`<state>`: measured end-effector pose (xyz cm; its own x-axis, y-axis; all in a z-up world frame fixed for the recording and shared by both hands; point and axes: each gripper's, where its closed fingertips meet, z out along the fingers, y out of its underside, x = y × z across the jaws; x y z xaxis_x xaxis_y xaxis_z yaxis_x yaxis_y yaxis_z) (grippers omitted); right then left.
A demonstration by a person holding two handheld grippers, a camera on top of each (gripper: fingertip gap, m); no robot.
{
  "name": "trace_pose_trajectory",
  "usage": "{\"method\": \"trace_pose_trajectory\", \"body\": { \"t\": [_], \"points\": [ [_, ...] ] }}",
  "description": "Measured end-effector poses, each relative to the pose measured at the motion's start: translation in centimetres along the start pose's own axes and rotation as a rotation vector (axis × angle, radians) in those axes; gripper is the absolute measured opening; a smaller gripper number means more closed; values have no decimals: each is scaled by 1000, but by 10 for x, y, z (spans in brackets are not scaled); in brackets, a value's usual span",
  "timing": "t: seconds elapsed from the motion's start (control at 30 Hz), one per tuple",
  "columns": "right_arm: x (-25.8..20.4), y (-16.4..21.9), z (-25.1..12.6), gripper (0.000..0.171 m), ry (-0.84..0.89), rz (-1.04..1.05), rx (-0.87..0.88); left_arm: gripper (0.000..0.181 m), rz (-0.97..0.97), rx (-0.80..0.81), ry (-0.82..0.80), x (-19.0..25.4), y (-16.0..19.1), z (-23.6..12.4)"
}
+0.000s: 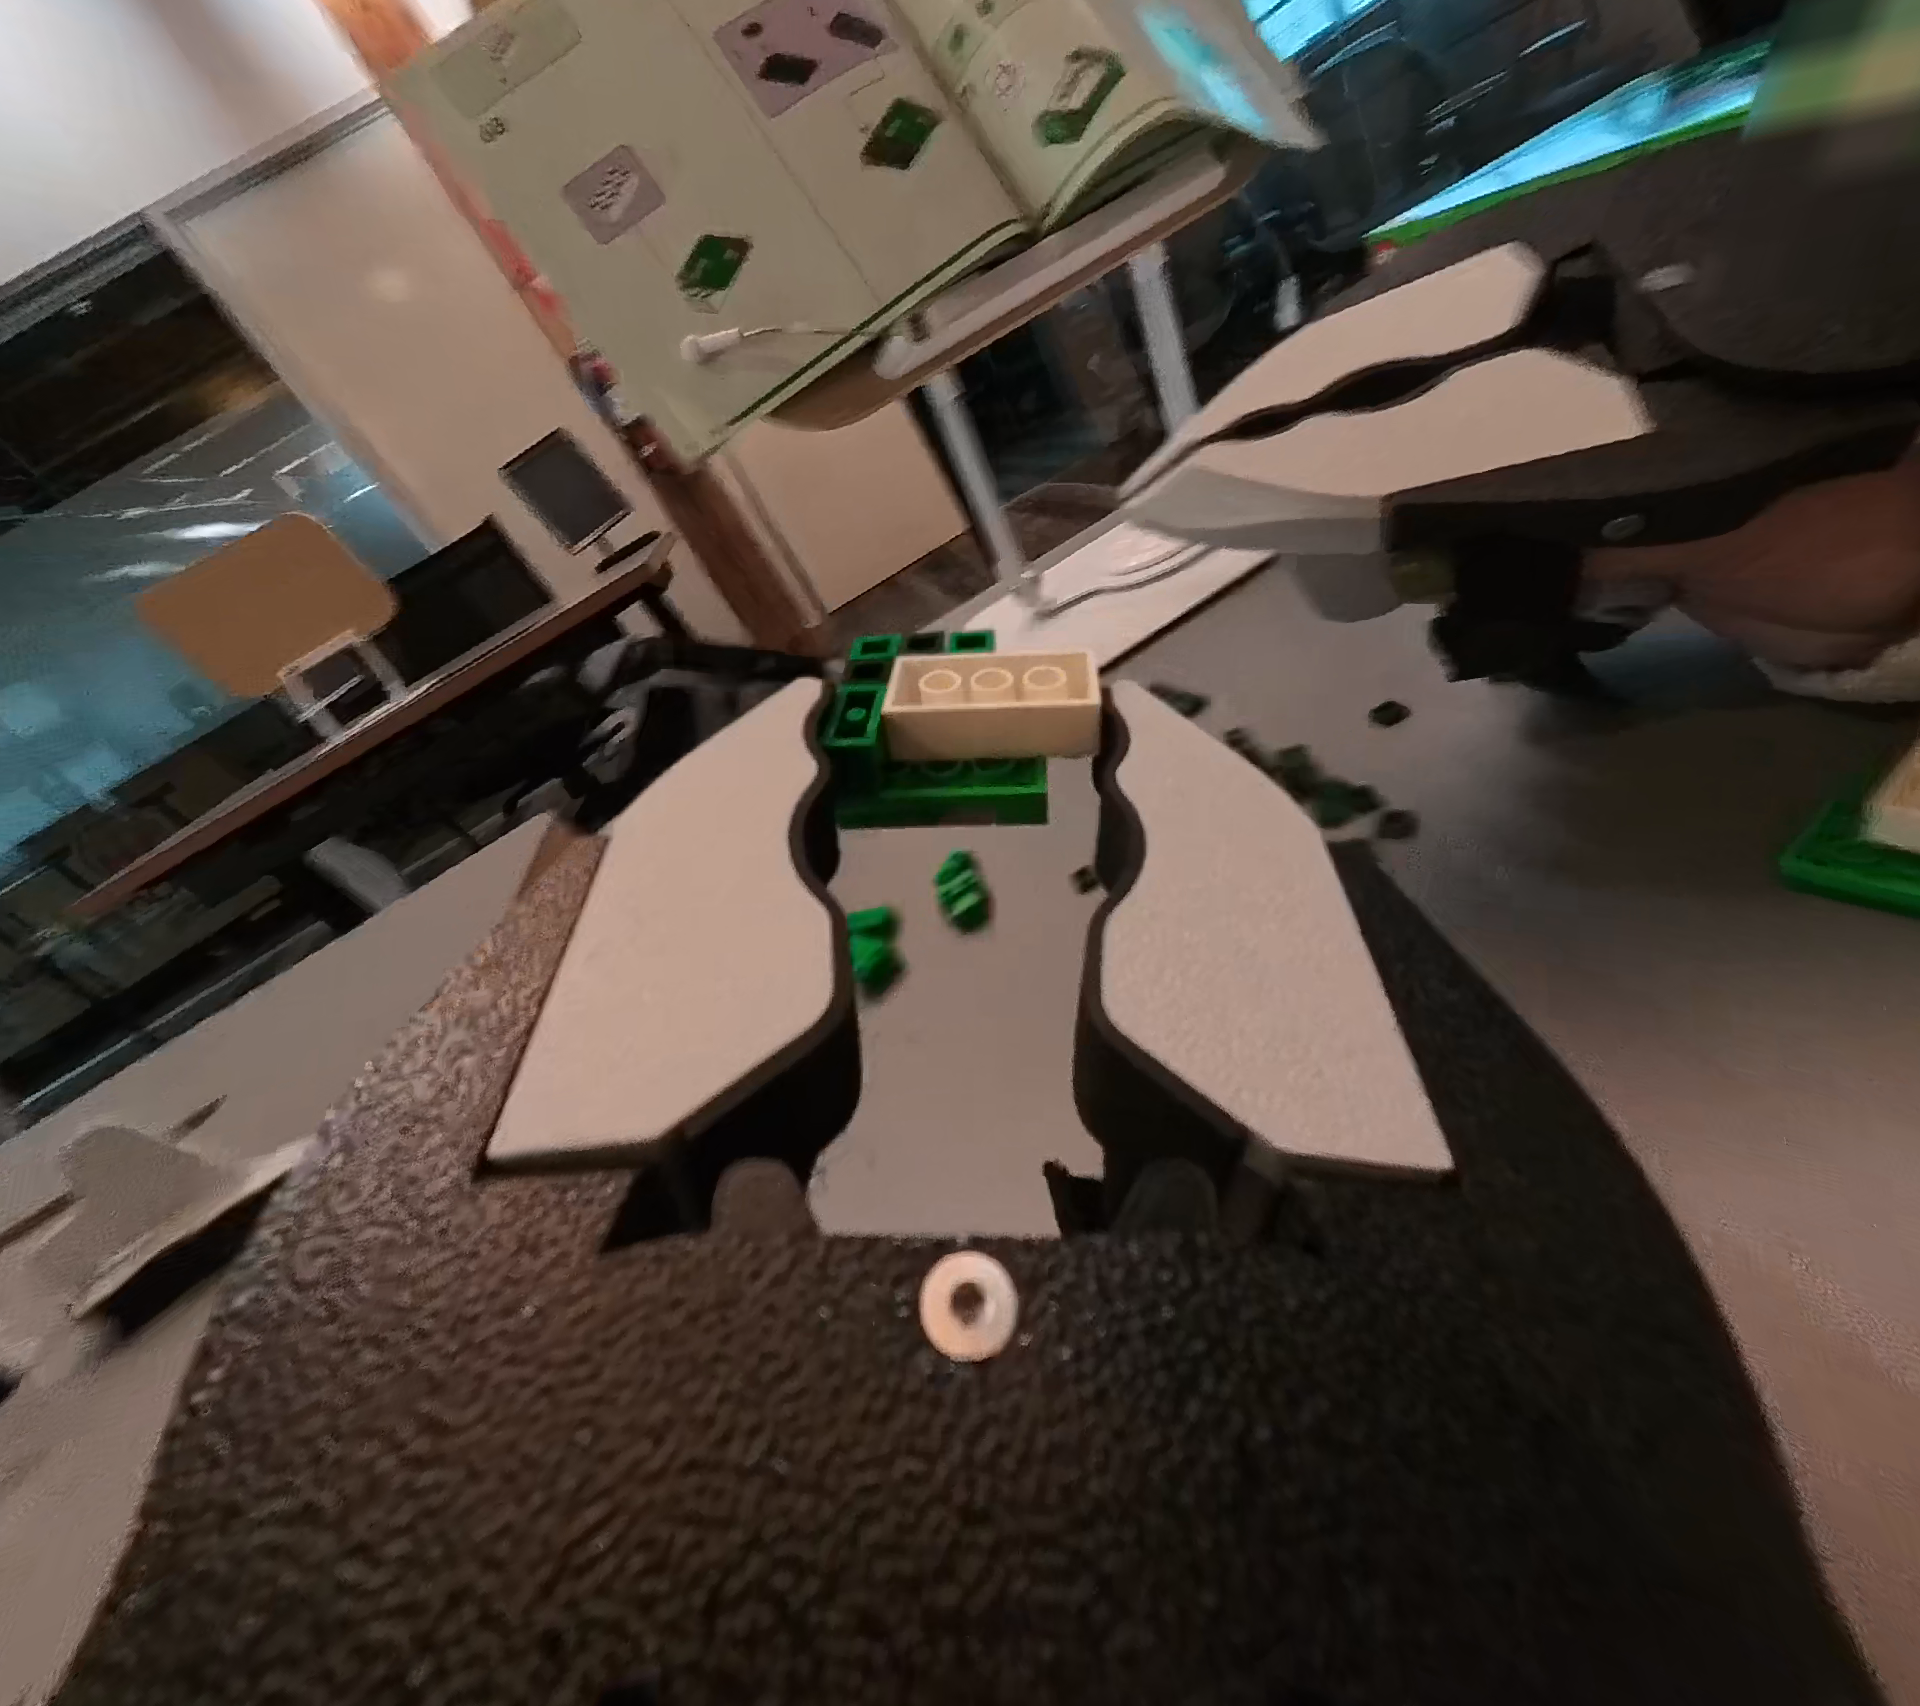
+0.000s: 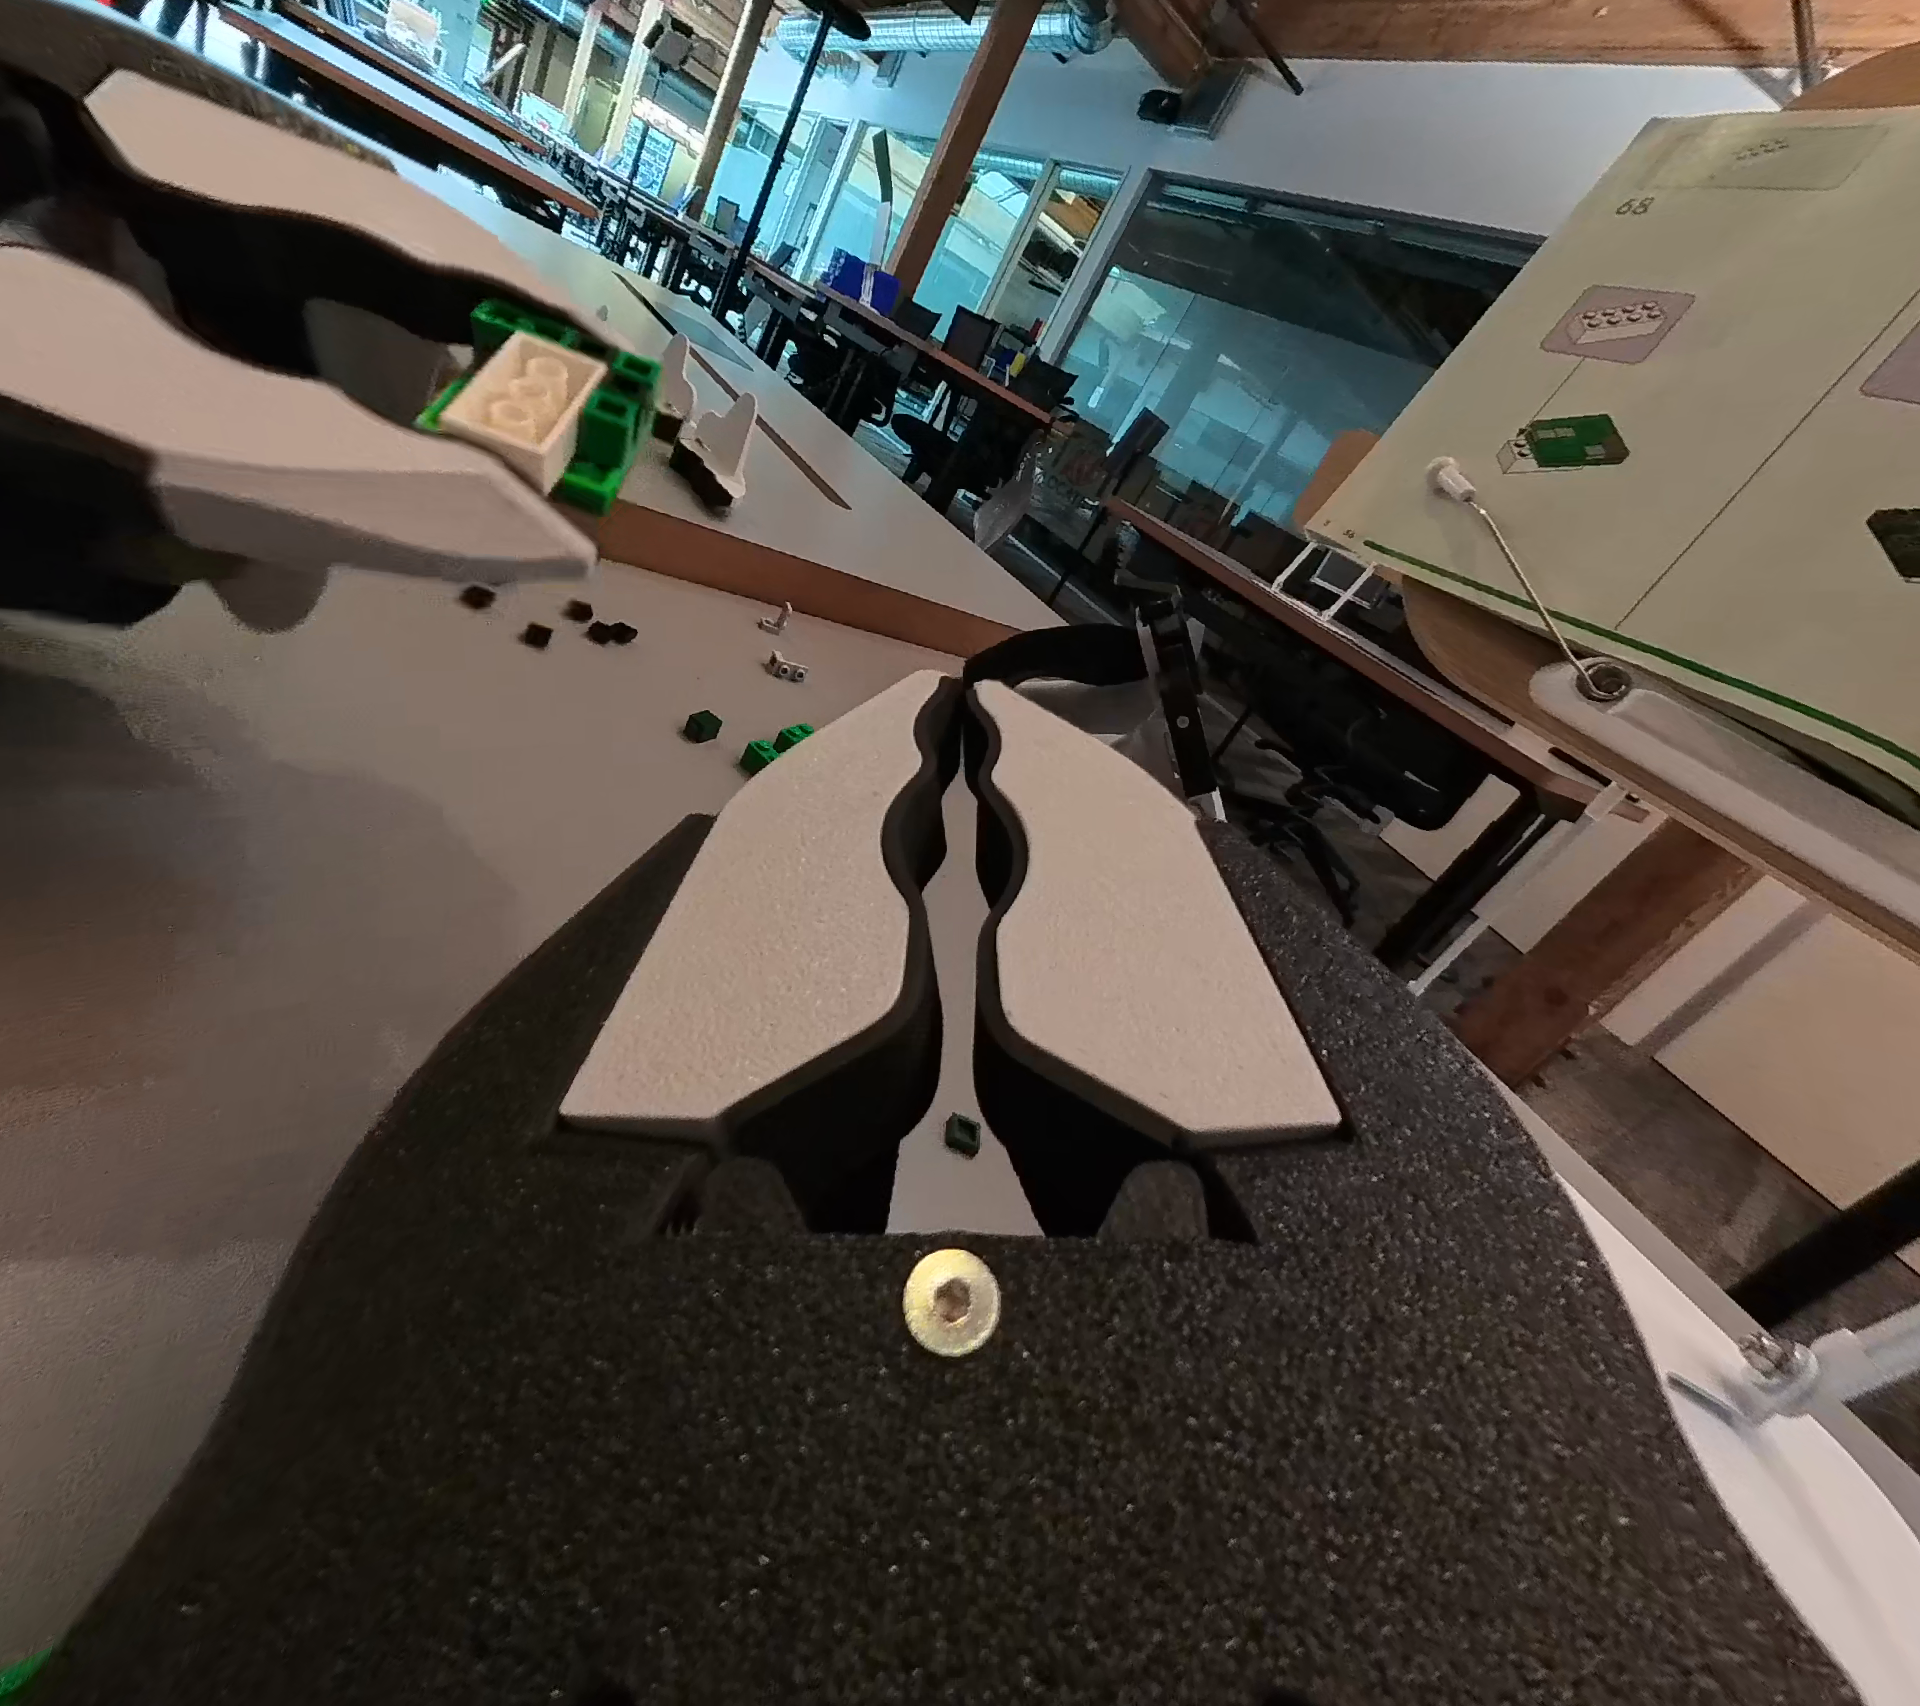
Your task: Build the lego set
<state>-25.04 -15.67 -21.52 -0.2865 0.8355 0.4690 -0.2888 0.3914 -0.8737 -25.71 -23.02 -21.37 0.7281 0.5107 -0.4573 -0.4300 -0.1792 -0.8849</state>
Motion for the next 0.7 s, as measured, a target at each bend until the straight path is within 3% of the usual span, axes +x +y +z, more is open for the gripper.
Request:
{"method": "trace_pose_trajectory", "body": {
  "t": [0.17,0.33,0.53,0.7],
  "points": [
    [1,0,-1,0,7,-2,-5,46,-136,-73,-210,-58,25,-13],
    [-6,5,1,4,-65,66,-47,46,-157,-35,-295,-84,26,-22],
    [-5,25,16,12,-213,122,-272,46,-157,-11,-315,-91,25,-22],
    [-9,57,55,26,-424,302,-644,46,-196,3,-340,-101,27,-25]
  ]
}}
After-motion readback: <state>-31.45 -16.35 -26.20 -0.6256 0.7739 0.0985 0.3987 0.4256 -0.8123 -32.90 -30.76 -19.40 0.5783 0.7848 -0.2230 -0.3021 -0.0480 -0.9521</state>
